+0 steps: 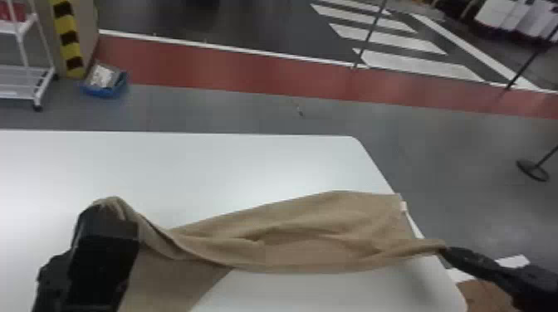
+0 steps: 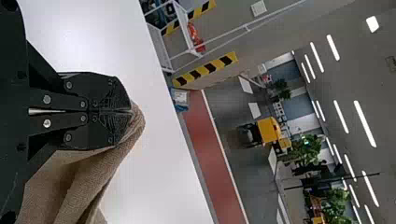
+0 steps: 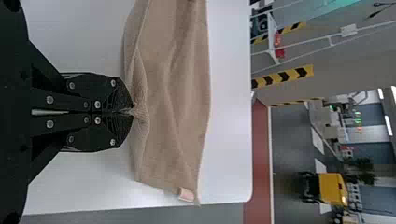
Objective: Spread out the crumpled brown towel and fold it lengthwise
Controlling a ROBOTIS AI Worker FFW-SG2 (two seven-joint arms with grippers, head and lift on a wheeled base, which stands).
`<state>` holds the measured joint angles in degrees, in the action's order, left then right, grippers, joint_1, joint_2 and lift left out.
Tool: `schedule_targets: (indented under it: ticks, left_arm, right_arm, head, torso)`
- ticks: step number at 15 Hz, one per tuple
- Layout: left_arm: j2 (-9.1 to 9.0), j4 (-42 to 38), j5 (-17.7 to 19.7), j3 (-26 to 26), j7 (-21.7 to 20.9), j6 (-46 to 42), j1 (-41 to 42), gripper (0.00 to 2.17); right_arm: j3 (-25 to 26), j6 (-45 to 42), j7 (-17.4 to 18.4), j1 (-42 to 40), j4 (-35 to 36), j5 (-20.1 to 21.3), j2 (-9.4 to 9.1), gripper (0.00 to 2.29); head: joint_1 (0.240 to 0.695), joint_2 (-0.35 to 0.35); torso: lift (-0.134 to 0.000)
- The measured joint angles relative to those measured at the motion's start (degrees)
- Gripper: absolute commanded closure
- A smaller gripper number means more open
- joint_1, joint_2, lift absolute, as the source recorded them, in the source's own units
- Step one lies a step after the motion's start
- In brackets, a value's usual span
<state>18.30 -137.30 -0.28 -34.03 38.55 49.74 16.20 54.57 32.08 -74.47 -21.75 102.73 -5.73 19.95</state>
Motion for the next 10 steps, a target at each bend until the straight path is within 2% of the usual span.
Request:
schedule_targets:
  ticks: [3,5,8,10]
  left_arm:
    - [0.08,-0.7,-0.2,0.6,0.4,-0.2,0.0,1.42]
    - [0.26,-1.4,-0.4,0.7,0.4,-0.2,0.0,1.42]
    - [0.88,-4.7,-2.0,0.6,0.3,0.5,0.9,1.42]
    - [1.6,-8.6,-3.4,0.4,0.0,1.0,2.0,1.42]
  right_arm:
    - [2.4,2.4,2.7,7.0,-1.6,-2.8,0.93,1.3]
    - [2.8,3.5,6.0,11.9,-4.0,-4.2,1.95,1.3]
    - [2.9,4.0,14.1,18.0,-7.2,-8.3,2.73,1.3]
    - [2.9,6.2,15.4,21.1,-7.4,-9.6,2.87,1.3]
  head:
    - [0.695,-0.35]
    - [0.695,-0.35]
    - [0.695,-0.35]
    - [0.682,-0.35]
  torso:
    - [-0.124]
    - [-0.124]
    - [-0.124]
    - [-0.124]
